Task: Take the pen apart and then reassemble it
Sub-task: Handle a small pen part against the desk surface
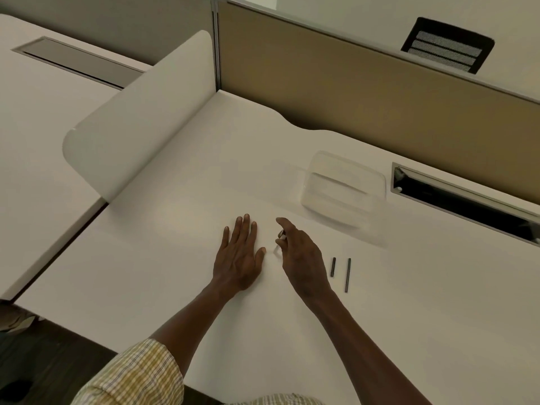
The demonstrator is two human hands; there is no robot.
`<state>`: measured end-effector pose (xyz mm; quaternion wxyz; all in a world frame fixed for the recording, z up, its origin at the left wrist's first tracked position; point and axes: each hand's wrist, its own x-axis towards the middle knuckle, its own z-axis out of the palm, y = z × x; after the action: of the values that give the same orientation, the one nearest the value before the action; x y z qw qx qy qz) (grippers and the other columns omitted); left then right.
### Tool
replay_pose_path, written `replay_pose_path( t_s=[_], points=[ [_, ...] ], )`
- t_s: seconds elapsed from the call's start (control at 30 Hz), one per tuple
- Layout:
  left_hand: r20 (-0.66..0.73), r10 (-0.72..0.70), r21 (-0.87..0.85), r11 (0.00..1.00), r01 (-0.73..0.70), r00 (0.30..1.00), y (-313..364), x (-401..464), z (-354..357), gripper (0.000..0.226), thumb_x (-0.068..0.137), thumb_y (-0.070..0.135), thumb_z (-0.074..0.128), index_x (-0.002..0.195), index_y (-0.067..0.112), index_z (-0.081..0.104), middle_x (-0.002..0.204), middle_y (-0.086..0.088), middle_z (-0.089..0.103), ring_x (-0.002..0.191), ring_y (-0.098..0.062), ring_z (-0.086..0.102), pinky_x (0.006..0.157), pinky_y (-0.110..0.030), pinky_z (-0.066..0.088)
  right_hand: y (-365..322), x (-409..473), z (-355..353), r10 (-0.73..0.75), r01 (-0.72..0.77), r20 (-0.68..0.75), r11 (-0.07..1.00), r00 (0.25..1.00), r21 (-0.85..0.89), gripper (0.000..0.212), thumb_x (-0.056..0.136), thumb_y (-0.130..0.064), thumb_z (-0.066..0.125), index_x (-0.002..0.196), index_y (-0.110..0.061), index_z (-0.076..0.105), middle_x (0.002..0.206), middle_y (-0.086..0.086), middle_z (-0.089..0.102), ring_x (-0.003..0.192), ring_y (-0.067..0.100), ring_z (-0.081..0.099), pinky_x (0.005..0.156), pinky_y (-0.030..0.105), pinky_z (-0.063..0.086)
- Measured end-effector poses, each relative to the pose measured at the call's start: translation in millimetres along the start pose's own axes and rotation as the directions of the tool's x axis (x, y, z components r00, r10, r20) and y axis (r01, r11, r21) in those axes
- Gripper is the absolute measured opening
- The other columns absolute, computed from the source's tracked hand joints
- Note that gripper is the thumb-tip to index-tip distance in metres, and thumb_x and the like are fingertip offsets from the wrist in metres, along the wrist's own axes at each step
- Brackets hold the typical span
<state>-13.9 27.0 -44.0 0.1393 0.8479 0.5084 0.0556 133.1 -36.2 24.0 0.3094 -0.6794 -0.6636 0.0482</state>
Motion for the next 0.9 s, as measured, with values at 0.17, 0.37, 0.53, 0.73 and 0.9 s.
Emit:
replay_pose_path(
  t_s=[0.17,0.37,0.53,0.73,0.9],
  points=[
    [0.007,0.001,0.000,1.000,-0.001,1.000,-0.9,0.5,-0.1,0.068,0.100,0.046,0.020,0.156,0.013,-0.001,0.164,-0.007,-0.013,0.151,-0.020,-0.015,0.123,-0.045,-0.001,5.5,-6.3,-1.7,0.021,-0.021,-0.015,1.000,1.000,0.020,0.053,0.089,0.000,0.060,0.133,-0.024,0.042,0.090,-0.007,0.060,0.083,-0.003,0.047,0.079,0.004,0.033],
    [0.020,0.006,-0.002,1.000,-0.006,1.000,-1.2,1.4,0.1,0.068,0.100,0.046,0.020,0.156,0.014,-0.003,0.164,-0.006,-0.014,0.150,-0.020,-0.016,0.123,-0.045,-0.001,0.7,-2.5,-6.0,0.009,-0.008,-0.010,0.999,1.000,0.051,0.052,0.088,0.004,0.061,0.129,-0.022,0.043,0.091,-0.003,0.064,0.085,0.005,0.054,0.073,0.014,0.045],
    [0.013,0.011,-0.009,1.000,-0.011,1.000,-1.4,1.4,0.4,0.067,0.101,0.045,0.021,0.156,0.014,-0.001,0.164,-0.006,-0.013,0.150,-0.019,-0.016,0.123,-0.044,-0.002,-3.1,-2.3,-6.7,-0.004,0.004,-0.002,0.999,1.000,0.052,0.049,0.089,0.004,0.057,0.128,-0.023,0.043,0.094,-0.001,0.065,0.086,0.005,0.058,0.075,0.022,0.050],
    [0.003,0.013,-0.022,1.000,-0.013,1.000,-0.7,0.9,-0.4,0.066,0.101,0.044,0.023,0.156,0.013,0.001,0.164,-0.006,-0.012,0.150,-0.019,-0.015,0.123,-0.044,-0.003,-2.6,-5.9,-5.5,0.018,-0.016,-0.024,0.998,1.000,0.060,0.050,0.088,0.004,0.059,0.127,-0.021,0.043,0.095,0.001,0.065,0.089,0.006,0.055,0.075,0.017,0.046],
    [0.010,0.006,-0.005,1.000,-0.006,1.000,0.2,1.1,-0.7,0.066,0.102,0.044,0.022,0.156,0.013,0.000,0.164,-0.006,-0.012,0.150,-0.019,-0.015,0.123,-0.043,-0.003,-4.2,-5.2,-5.4,0.020,-0.018,-0.023,0.996,1.000,0.085,0.050,0.089,0.004,0.056,0.129,-0.021,0.041,0.096,0.001,0.064,0.089,0.007,0.058,0.076,0.023,0.052]
  ],
)
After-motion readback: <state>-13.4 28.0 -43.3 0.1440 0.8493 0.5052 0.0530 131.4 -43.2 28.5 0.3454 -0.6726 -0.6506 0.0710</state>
